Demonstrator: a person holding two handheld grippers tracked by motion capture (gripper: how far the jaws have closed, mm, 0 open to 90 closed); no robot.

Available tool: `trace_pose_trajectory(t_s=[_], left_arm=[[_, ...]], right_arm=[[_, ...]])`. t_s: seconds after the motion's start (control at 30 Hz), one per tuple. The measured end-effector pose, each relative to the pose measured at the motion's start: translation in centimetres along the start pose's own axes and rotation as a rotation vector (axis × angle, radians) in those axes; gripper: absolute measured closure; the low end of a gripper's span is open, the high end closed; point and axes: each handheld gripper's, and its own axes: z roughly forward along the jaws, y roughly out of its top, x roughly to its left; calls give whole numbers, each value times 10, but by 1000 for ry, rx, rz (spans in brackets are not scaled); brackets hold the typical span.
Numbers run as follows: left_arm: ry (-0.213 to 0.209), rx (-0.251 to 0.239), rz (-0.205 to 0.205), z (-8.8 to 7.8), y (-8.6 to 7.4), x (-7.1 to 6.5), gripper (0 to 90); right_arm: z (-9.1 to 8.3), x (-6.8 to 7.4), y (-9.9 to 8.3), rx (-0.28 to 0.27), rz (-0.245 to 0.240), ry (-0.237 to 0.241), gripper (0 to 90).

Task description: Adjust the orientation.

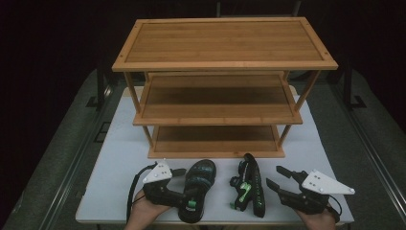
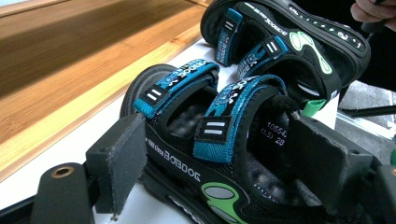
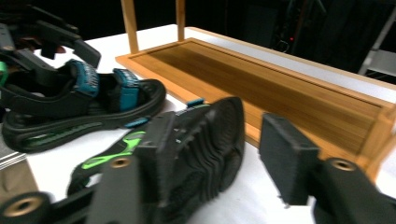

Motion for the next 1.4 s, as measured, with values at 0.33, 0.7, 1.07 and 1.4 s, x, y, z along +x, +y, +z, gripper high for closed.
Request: trace_pose_trajectory(t_s=[0.33, 0.7, 1.07, 1.4], left_arm=[[1, -9, -6, 0, 0, 0, 193], [-15, -5, -14, 2, 0, -1, 198], [-15, -4, -19, 1, -1, 0, 201], [-17, -8, -24, 0, -3, 1, 200]], right_arm=[[5, 15, 9, -26, -23, 35, 680], [21, 29, 10, 41, -80, 84, 847], [28, 30, 3, 107, -98, 67, 849], [24, 28, 1, 104, -97, 53, 849]])
